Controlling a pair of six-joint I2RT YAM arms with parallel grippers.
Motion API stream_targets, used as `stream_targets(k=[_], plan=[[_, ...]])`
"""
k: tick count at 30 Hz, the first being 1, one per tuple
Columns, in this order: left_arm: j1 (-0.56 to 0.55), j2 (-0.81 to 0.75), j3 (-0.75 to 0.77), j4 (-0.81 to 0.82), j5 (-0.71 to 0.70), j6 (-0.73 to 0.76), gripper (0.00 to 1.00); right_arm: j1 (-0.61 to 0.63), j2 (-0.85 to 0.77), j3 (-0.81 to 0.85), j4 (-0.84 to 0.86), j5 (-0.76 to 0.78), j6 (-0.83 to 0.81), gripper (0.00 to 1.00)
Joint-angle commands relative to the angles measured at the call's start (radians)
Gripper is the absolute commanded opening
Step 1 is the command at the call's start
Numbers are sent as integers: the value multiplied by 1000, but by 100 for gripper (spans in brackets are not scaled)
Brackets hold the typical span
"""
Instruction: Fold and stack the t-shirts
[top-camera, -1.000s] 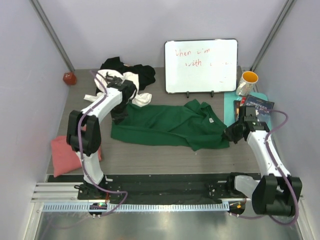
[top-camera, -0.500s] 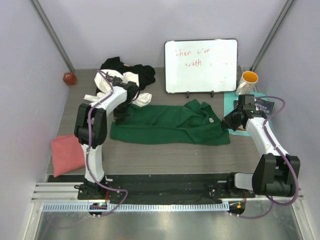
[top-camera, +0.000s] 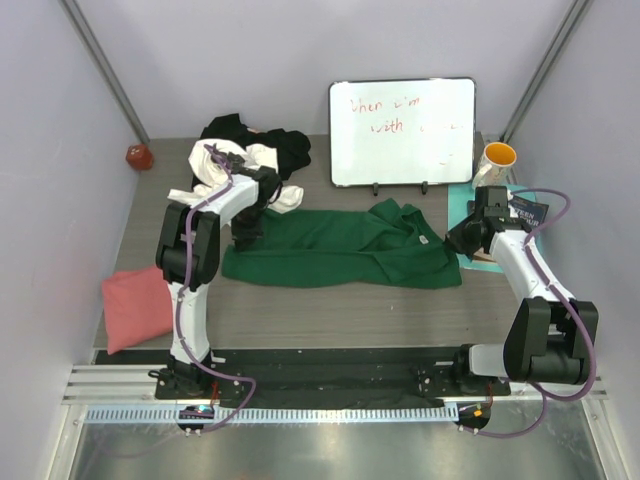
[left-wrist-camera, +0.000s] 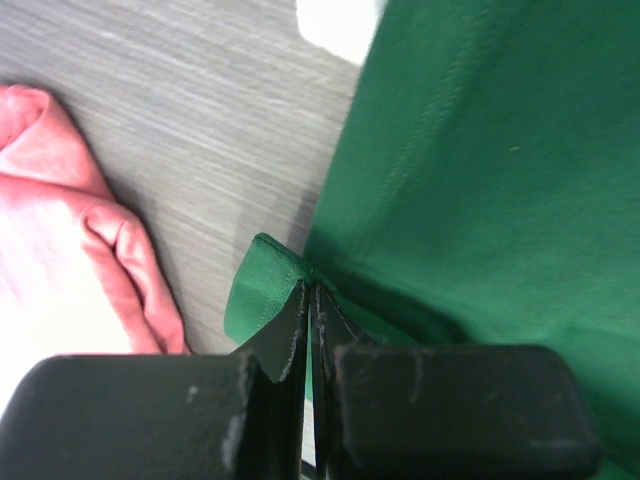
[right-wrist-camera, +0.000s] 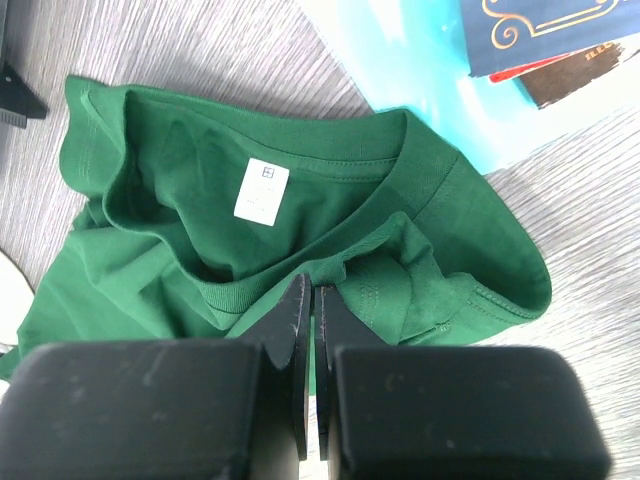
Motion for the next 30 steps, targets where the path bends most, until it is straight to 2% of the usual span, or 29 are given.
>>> stream_targets(k=[1, 5, 7, 8, 9, 11, 12, 16, 20, 26, 30], plan=[[5, -14, 13, 48, 13, 35, 0, -6, -33, 9, 46, 72, -7, 1], [5, 2, 14, 60, 32, 46, 0, -6, -10, 8, 47, 66, -7, 2], [3, 8, 23, 46, 26, 43, 0, -6, 1, 10, 49, 49, -22, 5], [3, 5, 22, 49, 14, 44, 1, -6, 10, 15, 49, 46, -25, 21], [3, -9, 20, 52, 3, 41, 3, -6, 16, 16, 49, 42, -30, 31], [3, -27, 10, 60, -28, 41, 13, -6, 21, 21, 52, 28, -41, 31], [3, -52, 8, 63, -37, 41, 16, -6, 22, 24, 53, 25, -44, 35], [3, -121, -10, 83, -74, 35, 22, -6, 2, 42, 66, 19, -50, 38], [3, -205, -24, 85, -83, 27, 22, -6, -65, 68, 66, 19, -56, 38], [-39, -386, -168, 146, 61, 32, 23, -4, -208, 55, 55, -67, -94, 42], [-92, -397, -247, 142, 148, 21, 22, 8, -206, 41, -18, -119, -127, 43]])
